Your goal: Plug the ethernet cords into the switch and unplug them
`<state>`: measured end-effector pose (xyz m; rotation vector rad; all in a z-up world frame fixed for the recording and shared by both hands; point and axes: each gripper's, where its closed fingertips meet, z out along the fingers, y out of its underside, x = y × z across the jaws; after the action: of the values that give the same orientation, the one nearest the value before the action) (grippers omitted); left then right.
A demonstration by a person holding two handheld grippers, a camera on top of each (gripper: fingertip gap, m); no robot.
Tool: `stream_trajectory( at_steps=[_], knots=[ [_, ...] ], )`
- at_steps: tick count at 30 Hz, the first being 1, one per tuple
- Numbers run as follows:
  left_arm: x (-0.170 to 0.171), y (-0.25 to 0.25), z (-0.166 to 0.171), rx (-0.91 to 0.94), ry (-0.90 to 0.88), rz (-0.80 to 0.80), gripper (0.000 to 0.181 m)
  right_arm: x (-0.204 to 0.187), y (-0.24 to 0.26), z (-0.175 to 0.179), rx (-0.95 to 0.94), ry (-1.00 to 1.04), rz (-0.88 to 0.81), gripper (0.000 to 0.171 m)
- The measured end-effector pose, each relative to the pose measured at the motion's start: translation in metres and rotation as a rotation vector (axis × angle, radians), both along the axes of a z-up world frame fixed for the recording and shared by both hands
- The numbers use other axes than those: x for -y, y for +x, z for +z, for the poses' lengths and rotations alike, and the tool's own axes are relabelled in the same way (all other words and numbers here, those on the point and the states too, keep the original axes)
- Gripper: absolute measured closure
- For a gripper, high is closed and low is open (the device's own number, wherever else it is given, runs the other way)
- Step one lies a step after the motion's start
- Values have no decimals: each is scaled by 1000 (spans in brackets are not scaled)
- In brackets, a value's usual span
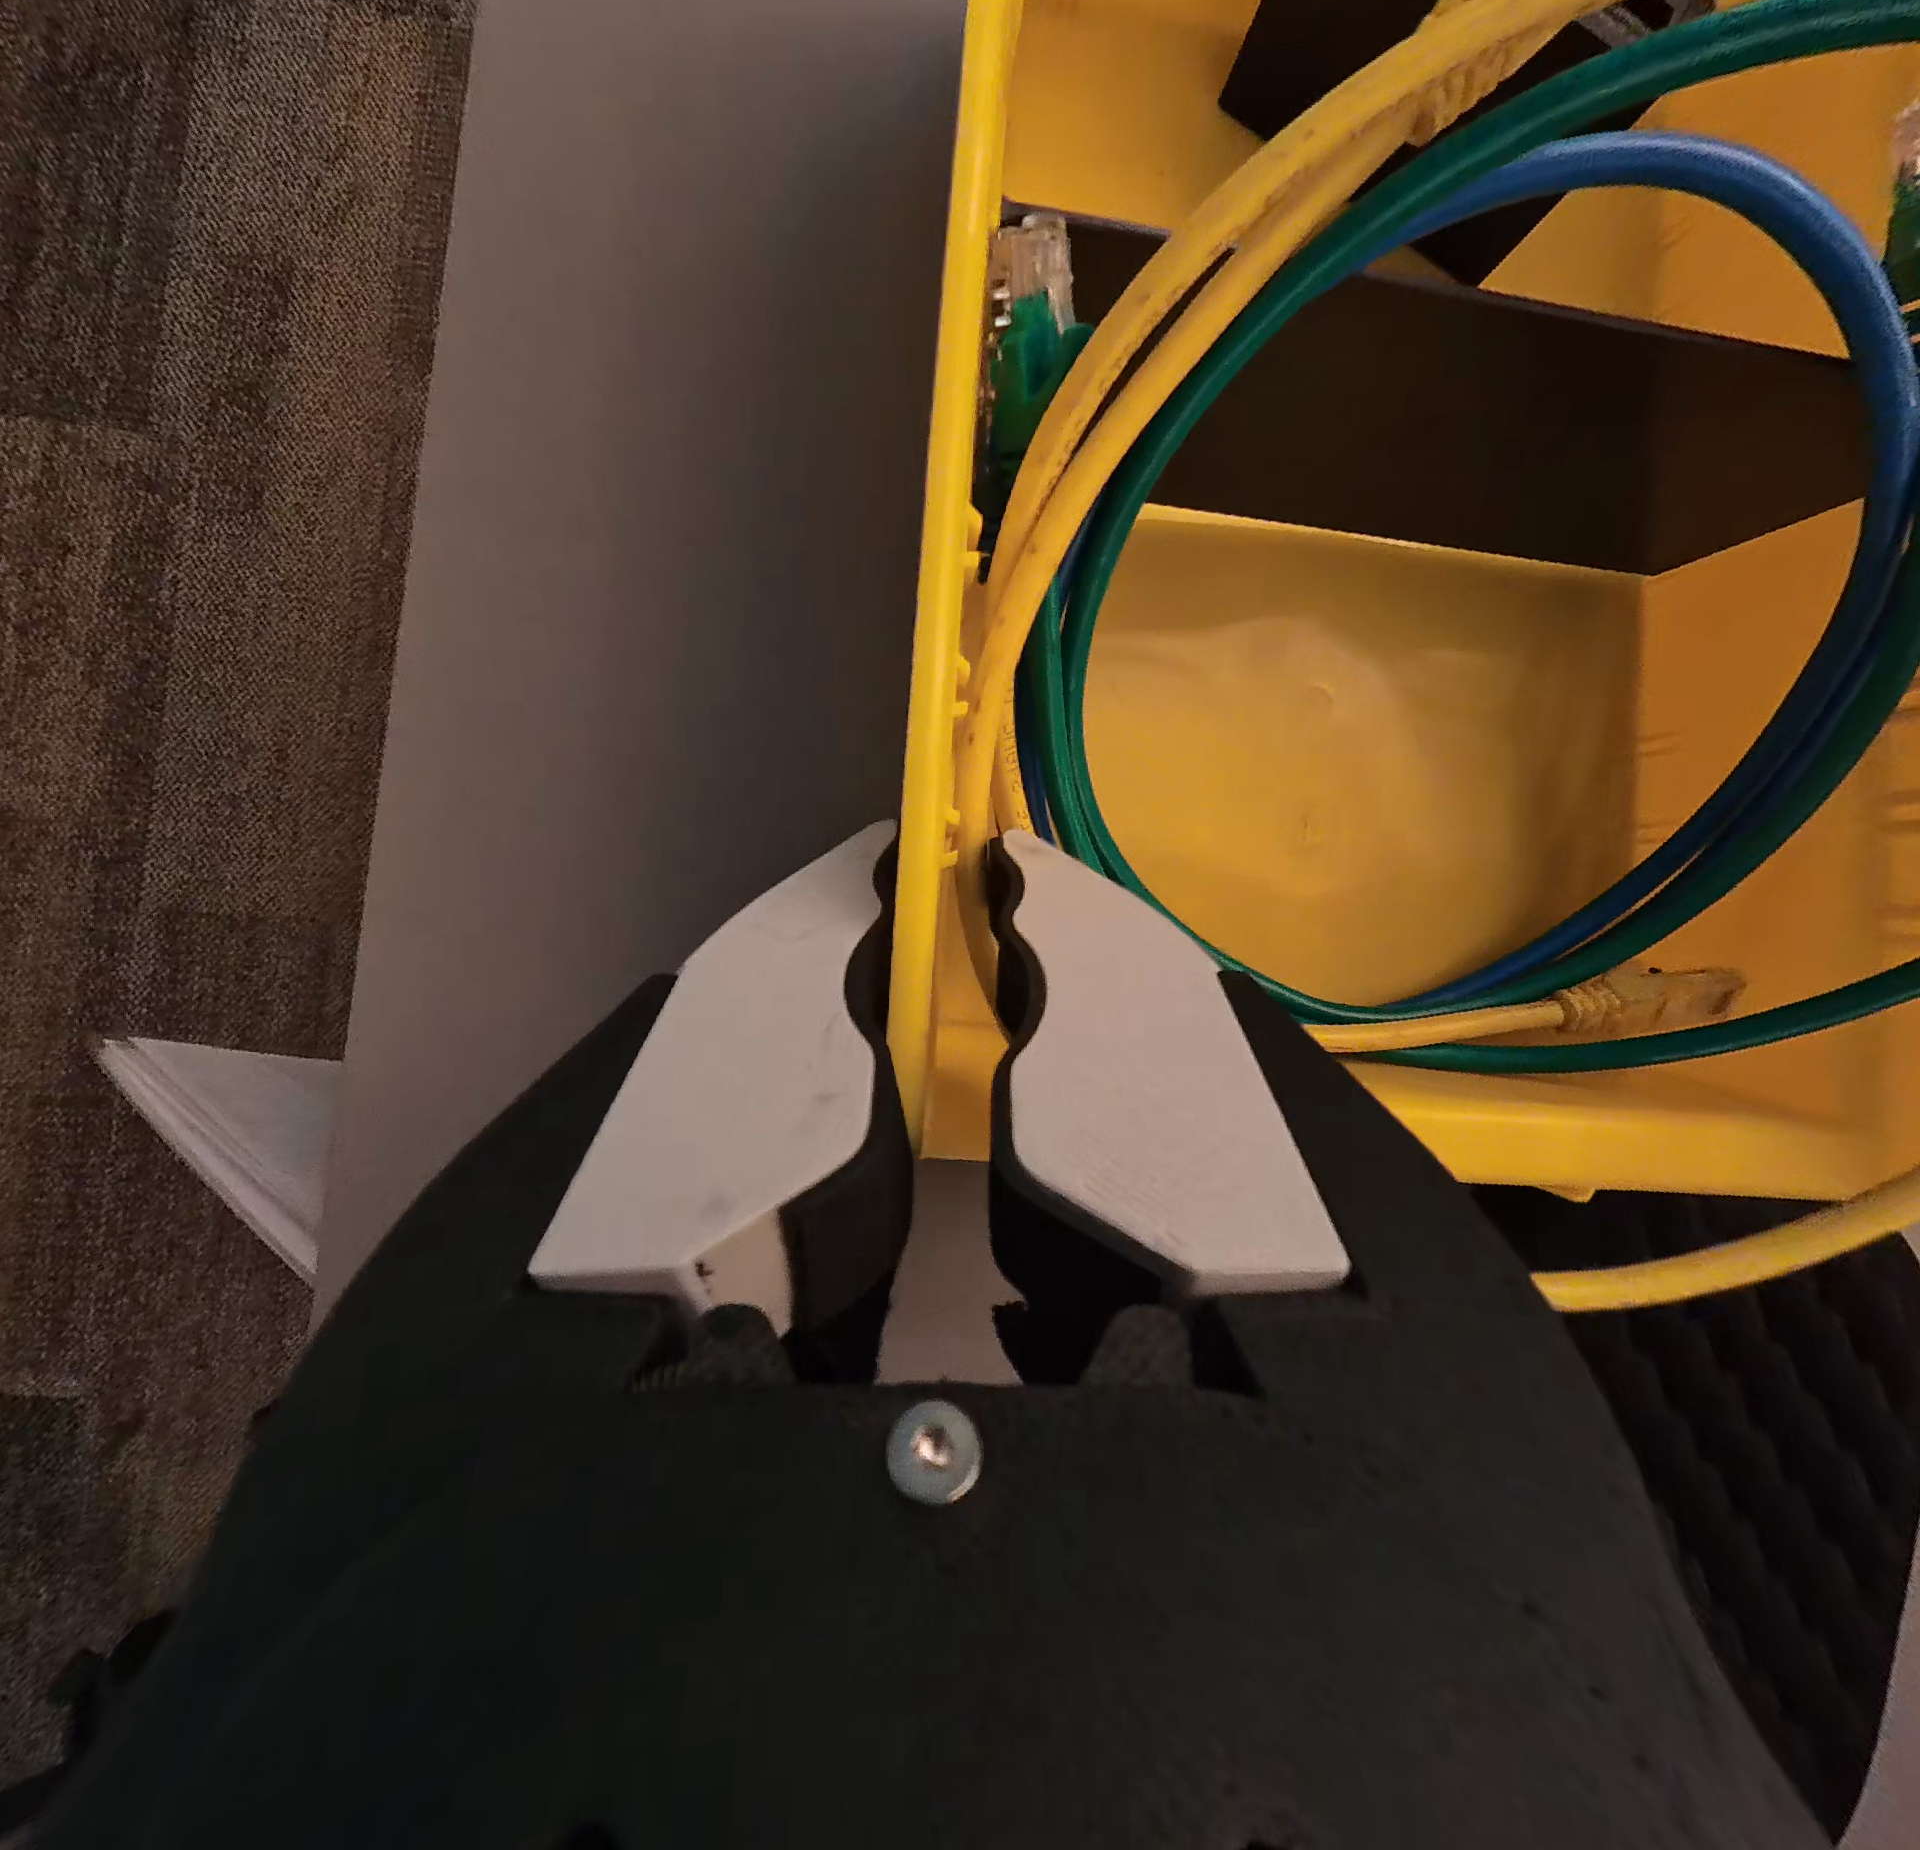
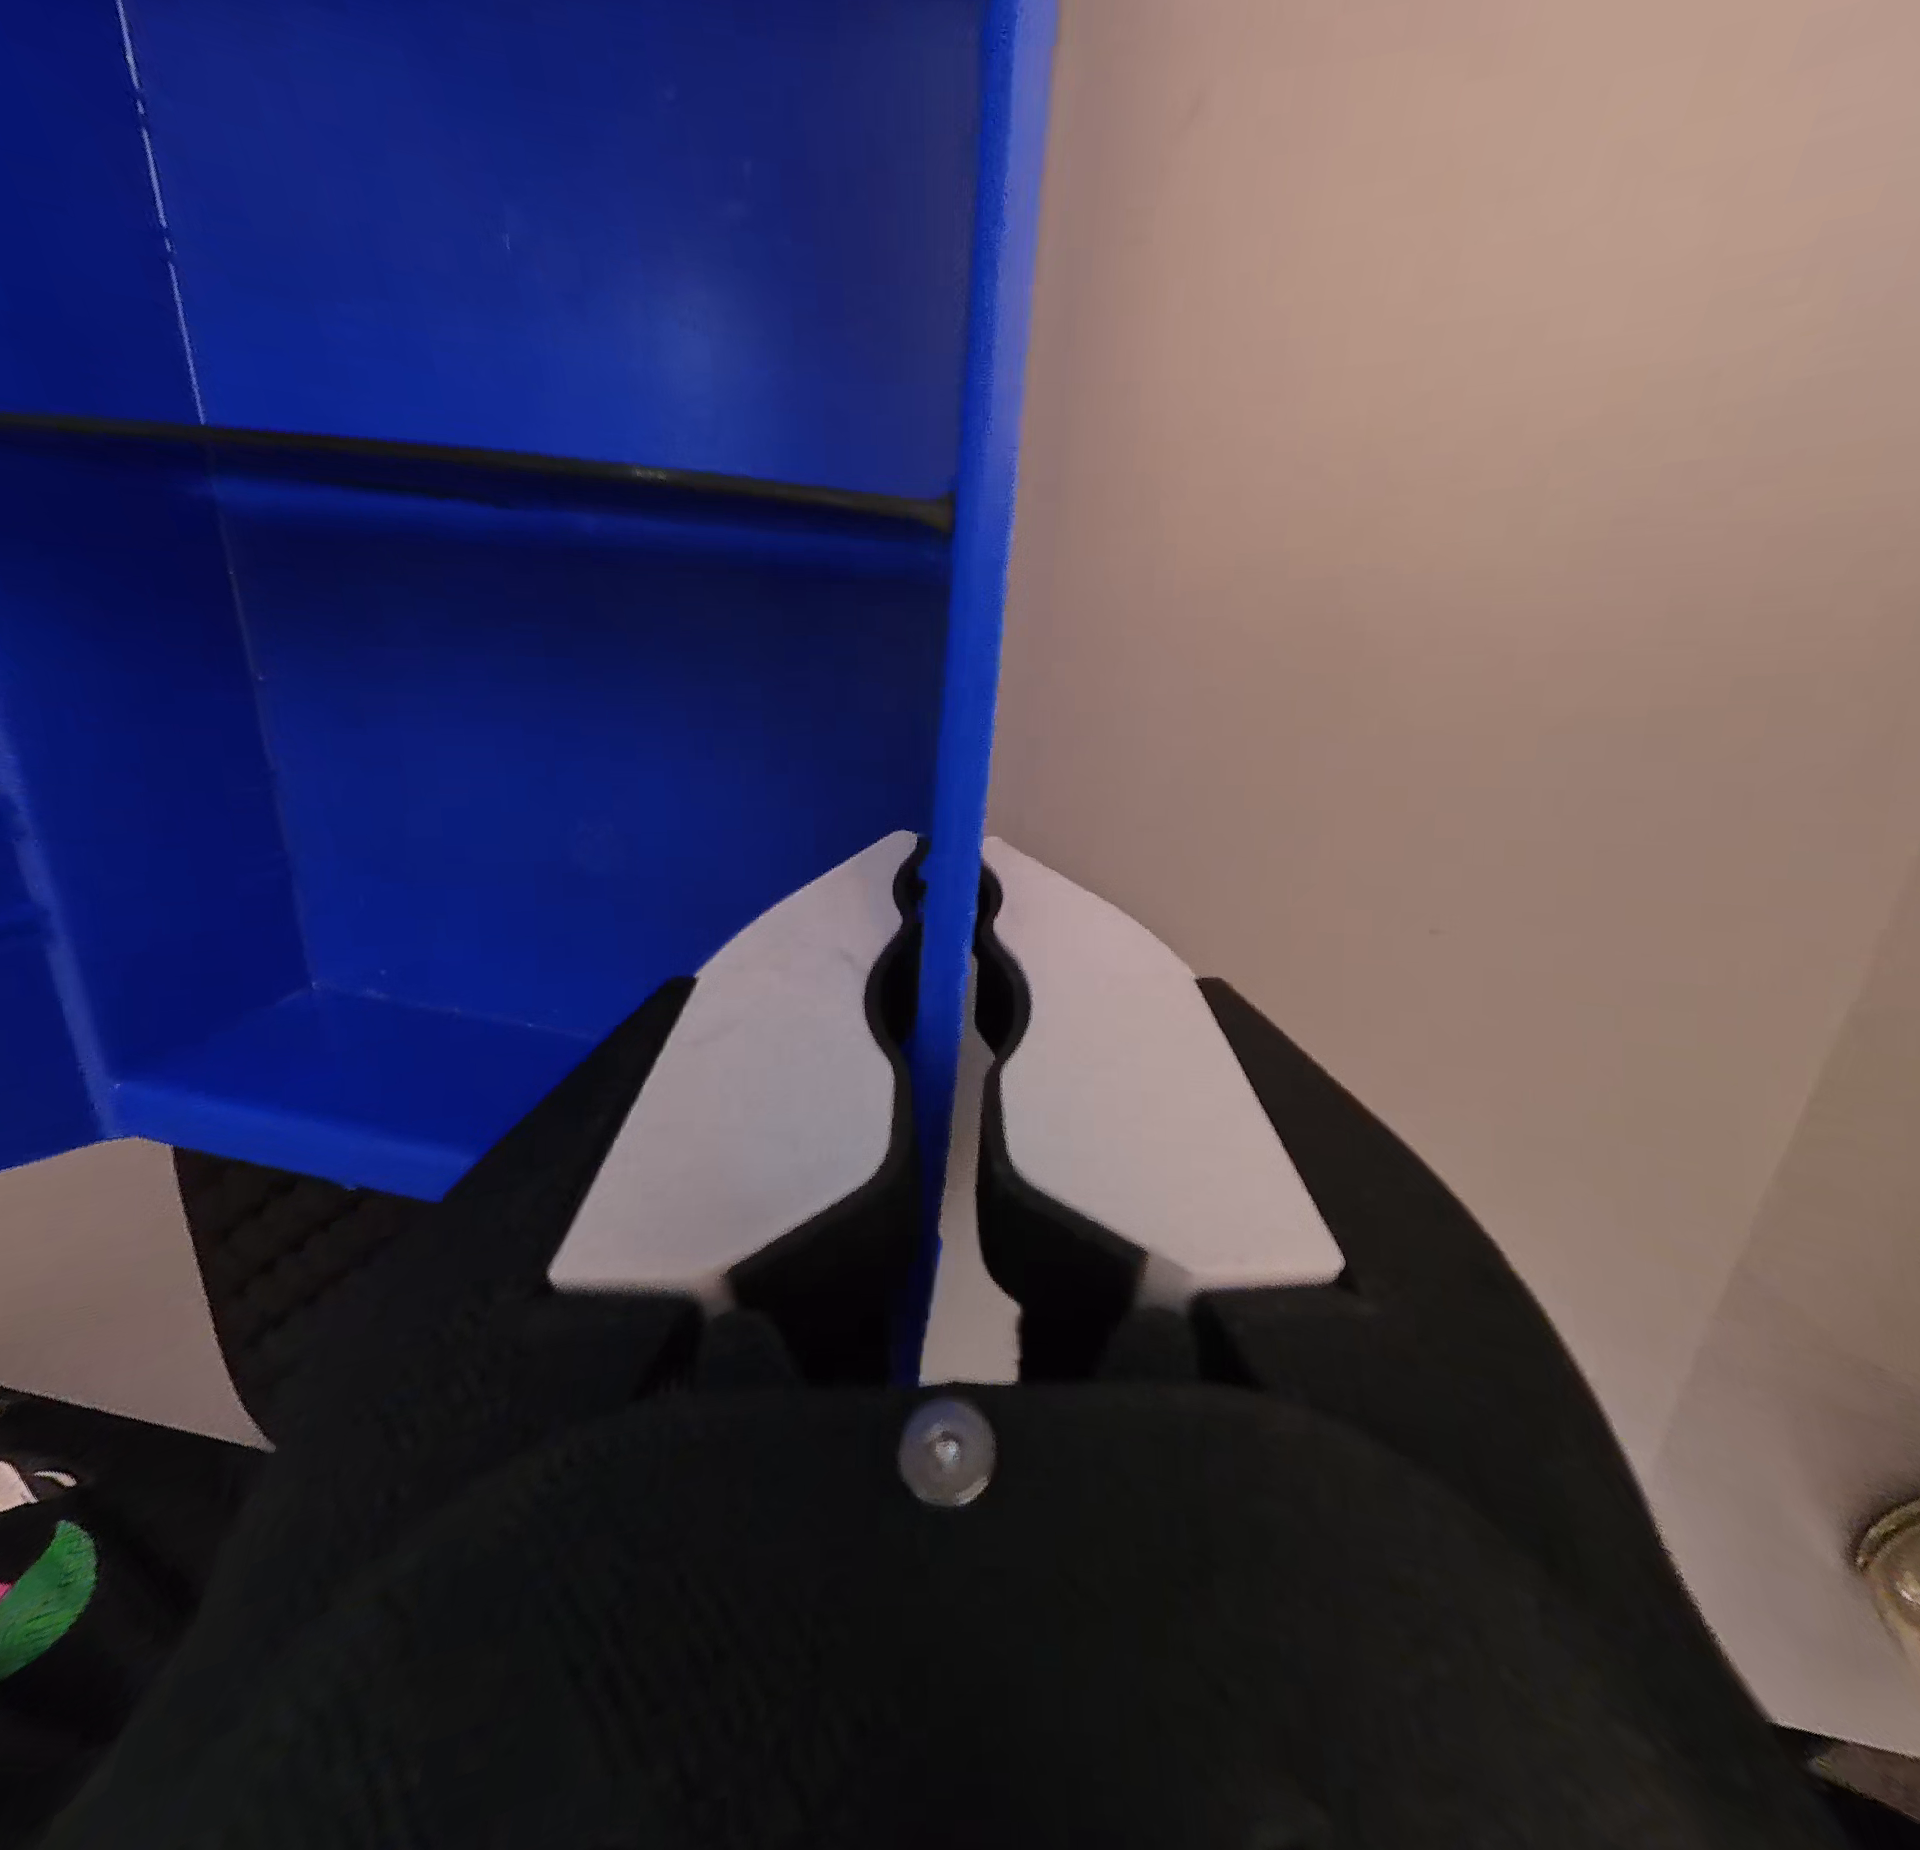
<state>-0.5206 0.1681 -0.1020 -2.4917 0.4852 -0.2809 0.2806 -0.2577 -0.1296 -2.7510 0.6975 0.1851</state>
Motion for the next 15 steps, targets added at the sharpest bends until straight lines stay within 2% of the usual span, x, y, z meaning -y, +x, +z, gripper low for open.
stream_trajectory(
  at_steps=[1,2,4,5,7,9,10,12,14,15],
  knots=[
    [0,1,1,11,11,-6,167,0,0,0,9,6,7,164],
    [0,1,3,24,30,-11,162,-1,1,1,21,22,1,162],
    [-1,-5,12,44,83,6,125,-2,4,6,25,80,-30,151],
    [1,-8,22,64,115,11,113,-1,4,12,11,122,-40,145],
    [5,-19,56,115,217,18,108,4,8,34,-1,218,-70,141],
    [10,-32,112,151,347,31,107,18,20,75,65,308,-122,139],
    [15,-32,148,180,418,18,106,23,26,106,123,369,-161,141],
    [30,-14,230,242,567,-37,105,17,21,195,241,602,-189,143],
    [51,26,305,296,722,-100,100,2,-5,296,385,896,-185,139],
    [63,55,332,316,777,-150,98,-8,-26,339,454,1027,-165,133]
  ],
)
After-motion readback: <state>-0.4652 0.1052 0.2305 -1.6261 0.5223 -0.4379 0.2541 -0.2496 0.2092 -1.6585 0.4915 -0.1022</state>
